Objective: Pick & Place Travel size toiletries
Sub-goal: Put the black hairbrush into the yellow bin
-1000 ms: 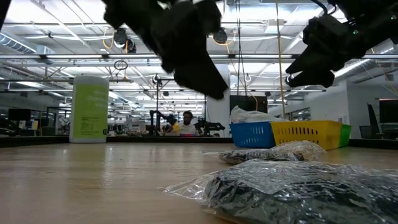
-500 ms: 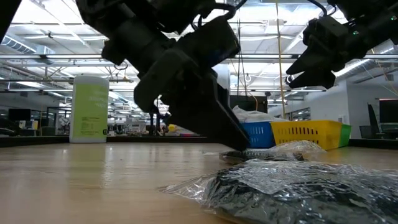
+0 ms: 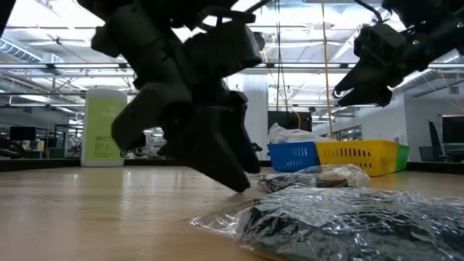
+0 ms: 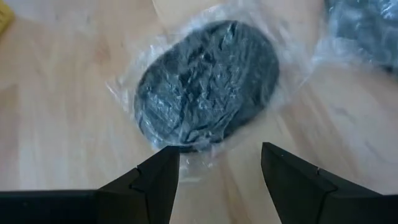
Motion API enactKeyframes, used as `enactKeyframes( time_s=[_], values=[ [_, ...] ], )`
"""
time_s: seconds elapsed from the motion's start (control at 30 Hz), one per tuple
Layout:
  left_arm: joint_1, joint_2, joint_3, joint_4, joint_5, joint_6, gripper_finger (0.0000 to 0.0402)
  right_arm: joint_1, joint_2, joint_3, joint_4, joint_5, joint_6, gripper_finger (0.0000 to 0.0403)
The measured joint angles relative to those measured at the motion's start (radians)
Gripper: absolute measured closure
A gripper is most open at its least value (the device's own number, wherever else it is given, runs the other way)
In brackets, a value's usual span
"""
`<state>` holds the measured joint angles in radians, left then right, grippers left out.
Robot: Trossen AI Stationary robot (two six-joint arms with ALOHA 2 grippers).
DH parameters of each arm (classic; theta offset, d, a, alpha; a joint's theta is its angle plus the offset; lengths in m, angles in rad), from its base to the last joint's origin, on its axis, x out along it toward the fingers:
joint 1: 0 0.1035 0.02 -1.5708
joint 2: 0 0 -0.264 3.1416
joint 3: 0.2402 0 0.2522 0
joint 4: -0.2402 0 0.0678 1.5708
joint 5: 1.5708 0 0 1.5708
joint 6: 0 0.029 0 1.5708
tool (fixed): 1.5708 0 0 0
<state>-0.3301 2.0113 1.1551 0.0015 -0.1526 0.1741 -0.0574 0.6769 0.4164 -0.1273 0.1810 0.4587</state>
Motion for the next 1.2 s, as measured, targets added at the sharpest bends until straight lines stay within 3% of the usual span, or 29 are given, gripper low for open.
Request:
enactKeyframes(
  time_s=[0.3,0.63,0.87,1.0,1.2],
  values=[
    [0.062,0.025,0.002,0.020,0.024,0.005,0.0189,0.000,0.000,-0.072,0.101,-0.002,0.000,0.0149],
    [0.083,0.041,0.000,0.081,0.096,0.040,0.0309,0.000,0.000,-0.072,0.104,-0.003,0.011,0.0149],
    [0.090,0.024,-0.002,0.088,0.088,0.001,0.0356,0.000,0.000,-0.072,0.101,-0.003,0.008,0.0149],
    [0.080,-0.011,0.032,0.060,0.047,-0.092,0.0344,0.000,0.000,-0.072,0.101,-0.003,0.005,0.0149],
    [0.021,0.011,0.279,-0.276,-0.033,-0.105,0.0246,0.000,0.000,-0.072,0.101,-0.002,-0.003,0.0149]
  ],
)
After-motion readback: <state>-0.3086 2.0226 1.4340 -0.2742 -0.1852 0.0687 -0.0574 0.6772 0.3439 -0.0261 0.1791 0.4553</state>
